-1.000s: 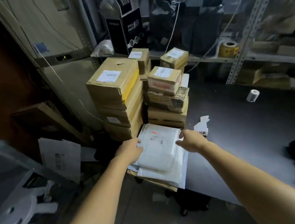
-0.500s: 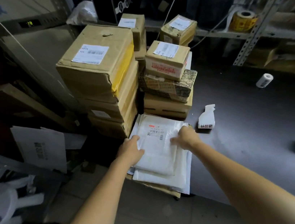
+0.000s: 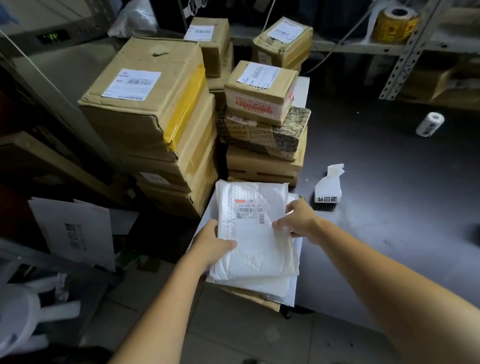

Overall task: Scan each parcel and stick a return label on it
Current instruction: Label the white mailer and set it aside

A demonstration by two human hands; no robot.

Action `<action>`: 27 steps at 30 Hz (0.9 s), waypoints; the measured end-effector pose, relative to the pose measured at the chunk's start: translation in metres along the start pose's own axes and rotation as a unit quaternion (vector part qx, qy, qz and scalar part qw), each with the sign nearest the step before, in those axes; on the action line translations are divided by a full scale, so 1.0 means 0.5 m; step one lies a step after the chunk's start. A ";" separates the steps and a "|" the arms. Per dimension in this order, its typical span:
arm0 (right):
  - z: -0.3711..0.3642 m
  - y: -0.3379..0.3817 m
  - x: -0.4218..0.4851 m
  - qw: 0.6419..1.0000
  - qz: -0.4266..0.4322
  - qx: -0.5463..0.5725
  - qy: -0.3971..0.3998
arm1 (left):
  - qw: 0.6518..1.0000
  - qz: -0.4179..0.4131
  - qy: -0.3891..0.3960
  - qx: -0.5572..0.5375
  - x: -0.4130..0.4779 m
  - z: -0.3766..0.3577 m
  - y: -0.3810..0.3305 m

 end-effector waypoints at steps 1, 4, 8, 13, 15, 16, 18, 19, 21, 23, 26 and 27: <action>0.011 0.001 -0.003 1.000 0.004 0.011 0.002 | 1.000 0.000 -0.001 -0.013 -0.007 0.001 -0.008; 0.063 0.009 -0.018 0.999 0.018 0.031 0.000 | 0.999 -0.010 0.010 -0.050 -0.028 -0.004 -0.052; 0.182 0.019 -0.034 0.998 0.025 0.051 -0.016 | 0.996 -0.048 0.045 -0.052 -0.061 -0.045 -0.148; 0.353 -0.005 -0.056 0.995 0.034 0.060 -0.066 | 0.991 -0.064 0.082 -0.086 -0.093 -0.145 -0.275; 0.416 -0.027 -0.062 0.992 0.029 0.073 -0.095 | 0.990 -0.070 0.091 -0.086 -0.101 -0.189 -0.324; 0.447 -0.040 -0.064 0.991 0.027 0.078 -0.108 | 0.989 -0.073 0.097 -0.088 -0.106 -0.213 -0.347; 0.507 -0.072 -0.064 0.988 0.020 0.080 -0.130 | 0.985 -0.083 0.115 -0.093 -0.119 -0.267 -0.390; 0.536 -0.090 -0.061 0.987 0.016 0.079 -0.136 | 0.984 -0.089 0.127 -0.091 -0.128 -0.296 -0.410; 0.590 -0.128 -0.049 0.986 0.008 0.076 -0.149 | 0.982 -0.099 0.143 -0.079 -0.142 -0.352 -0.444; 0.638 -0.164 -0.032 0.984 0.005 0.065 -0.165 | 0.983 -0.103 0.137 -0.060 -0.148 -0.404 -0.470; 0.685 -0.214 -0.004 0.984 0.000 0.034 -0.175 | 0.989 -0.093 0.107 -0.040 -0.153 -0.471 -0.489; 0.694 -0.230 0.006 0.985 -0.002 0.024 -0.173 | 0.991 -0.086 0.096 -0.036 -0.154 -0.489 -0.491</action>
Point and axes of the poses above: each hand's wrist, its own x-axis towards the middle knuckle, its own z-axis out of the back of the hand, y = z × x, the point moved 6 cm from there along x, towards the middle knuckle, and after that the axes turned 12 degrees about -y, right-handed, at the moved point
